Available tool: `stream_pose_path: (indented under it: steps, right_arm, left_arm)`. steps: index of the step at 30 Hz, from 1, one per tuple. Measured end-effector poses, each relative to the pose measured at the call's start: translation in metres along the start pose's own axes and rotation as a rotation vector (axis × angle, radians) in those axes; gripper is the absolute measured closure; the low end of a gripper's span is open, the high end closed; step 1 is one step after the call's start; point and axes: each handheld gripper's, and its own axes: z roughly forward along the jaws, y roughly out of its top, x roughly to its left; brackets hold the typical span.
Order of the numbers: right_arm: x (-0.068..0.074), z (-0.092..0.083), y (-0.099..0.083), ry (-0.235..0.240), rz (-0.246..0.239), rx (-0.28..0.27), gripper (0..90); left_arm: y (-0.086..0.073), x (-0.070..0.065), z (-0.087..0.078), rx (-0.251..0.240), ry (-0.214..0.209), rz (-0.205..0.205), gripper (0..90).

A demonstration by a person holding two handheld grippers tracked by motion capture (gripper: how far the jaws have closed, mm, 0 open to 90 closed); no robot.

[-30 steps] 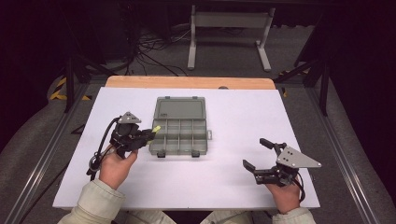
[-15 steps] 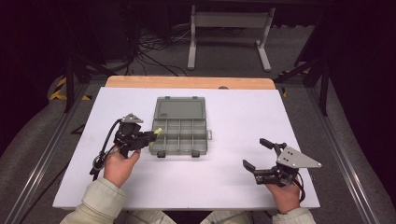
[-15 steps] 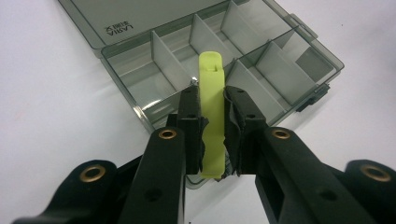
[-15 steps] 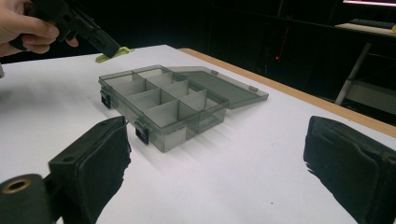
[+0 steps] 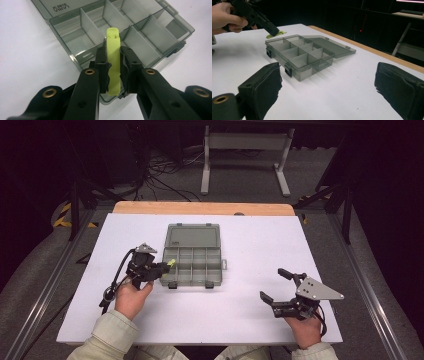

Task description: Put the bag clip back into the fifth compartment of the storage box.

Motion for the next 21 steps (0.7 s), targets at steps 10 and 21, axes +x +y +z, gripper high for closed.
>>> stream_pose_path:
  steps: [10,21]
  right_arm:
    - [0.000,0.000,0.000,0.001,0.000,0.002,7.6]
    - [0.000,0.001,0.000,0.004,0.001,0.002,7.6]
  left_arm:
    - [-0.002,0.002,0.008,0.023,0.002,-0.009,77.6]
    - [-0.003,0.004,0.014,0.044,-0.002,-0.019,77.6]
